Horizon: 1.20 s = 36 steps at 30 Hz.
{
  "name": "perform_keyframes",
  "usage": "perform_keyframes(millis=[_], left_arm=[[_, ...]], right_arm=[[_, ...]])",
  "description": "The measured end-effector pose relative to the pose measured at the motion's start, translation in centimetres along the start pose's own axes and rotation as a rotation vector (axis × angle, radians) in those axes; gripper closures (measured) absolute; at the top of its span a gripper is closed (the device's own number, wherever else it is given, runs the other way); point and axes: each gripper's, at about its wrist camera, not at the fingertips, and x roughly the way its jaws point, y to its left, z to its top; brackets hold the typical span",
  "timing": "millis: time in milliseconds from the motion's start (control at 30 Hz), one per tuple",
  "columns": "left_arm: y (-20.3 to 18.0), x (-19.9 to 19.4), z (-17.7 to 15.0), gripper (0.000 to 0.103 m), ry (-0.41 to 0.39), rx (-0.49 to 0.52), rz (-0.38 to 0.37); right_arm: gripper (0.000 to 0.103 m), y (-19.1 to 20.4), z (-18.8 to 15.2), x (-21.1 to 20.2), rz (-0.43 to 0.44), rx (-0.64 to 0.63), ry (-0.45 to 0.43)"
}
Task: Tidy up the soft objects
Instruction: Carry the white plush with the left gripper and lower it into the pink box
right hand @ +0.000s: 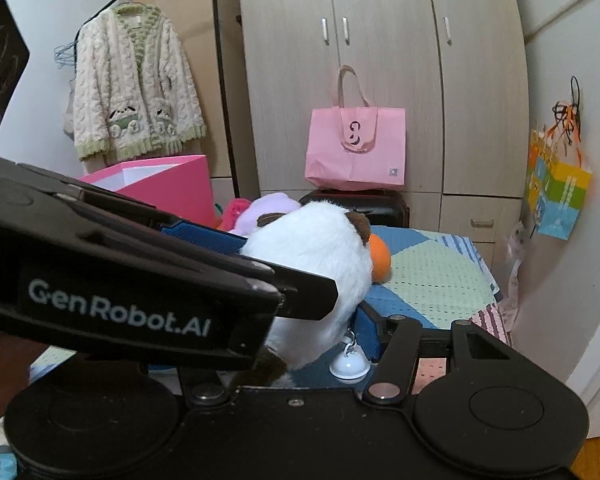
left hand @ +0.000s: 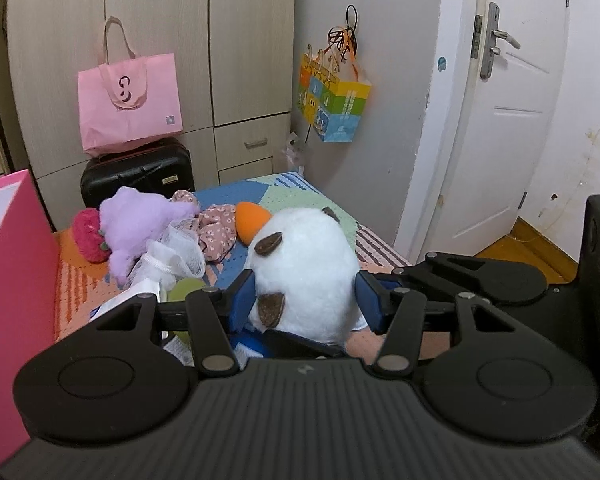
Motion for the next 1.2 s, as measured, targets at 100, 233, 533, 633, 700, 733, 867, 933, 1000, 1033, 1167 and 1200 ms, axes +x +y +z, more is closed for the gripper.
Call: perform_keyframes(millis=[100,233,533,633,700,733,867,933,1000,1033,1167,1200], left_arm=[[-0.5,-1.3,-0.3,0.050,-0.008,0.008,0.008],[-1.0,-3.4,-0.9,0.050,-0.020,0.018,0.016],[-0.8,-8.0,-2.7,0.050,0.011,0.000,0.018],[0.1,-9.7,-3.2,0.050,0.035,-0.030,0.023],[1.0,-10.8,-3.5,0.050,0.059,-0.048,0.019],[1.4,-11.4,-3.6,0.050,0.071,-0.055,0.020],[3.5,-13.8,-4.2,0.050,0.121,-0.107,0.026],[4.5,-14.8,-4.3,0.050,0.146,-0.133,0.030],[5.7,-16.0,-4.5,0.050,0.177,-0.158,0.034],[6.3,-16.5,-4.6,0.050,0.187,-0.171,0.037],[8.3,-18.2,-4.6,0.050,0.199,-0.198,0.051],[8.9,-18.6,-4.5,0.050,0.194,-0.201,0.057]], right_arm=[[0.040,0.8,0.1,-1.2,0.002,-0.014,-0.004],[0.040,2.0,0.1,-2.9,0.013,-0.020,-0.009],[0.040,5.6,0.3,-5.8,0.073,-0.048,0.039],[0.040,7.1,0.5,-6.1,0.116,-0.043,0.073],[0.040,8.2,0.7,-6.3,0.142,-0.041,0.094],[0.040,8.9,0.7,-6.3,0.154,-0.046,0.102],[0.039,11.3,1.4,-6.3,0.228,-0.055,0.146],[0.039,12.6,1.9,-6.2,0.260,-0.069,0.158],[0.039,13.9,2.6,-6.0,0.294,-0.080,0.176],[0.039,14.5,2.9,-5.8,0.310,-0.083,0.187],[0.039,16.7,4.3,-4.8,0.370,-0.107,0.209],[0.039,17.2,4.6,-4.6,0.376,-0.115,0.209]])
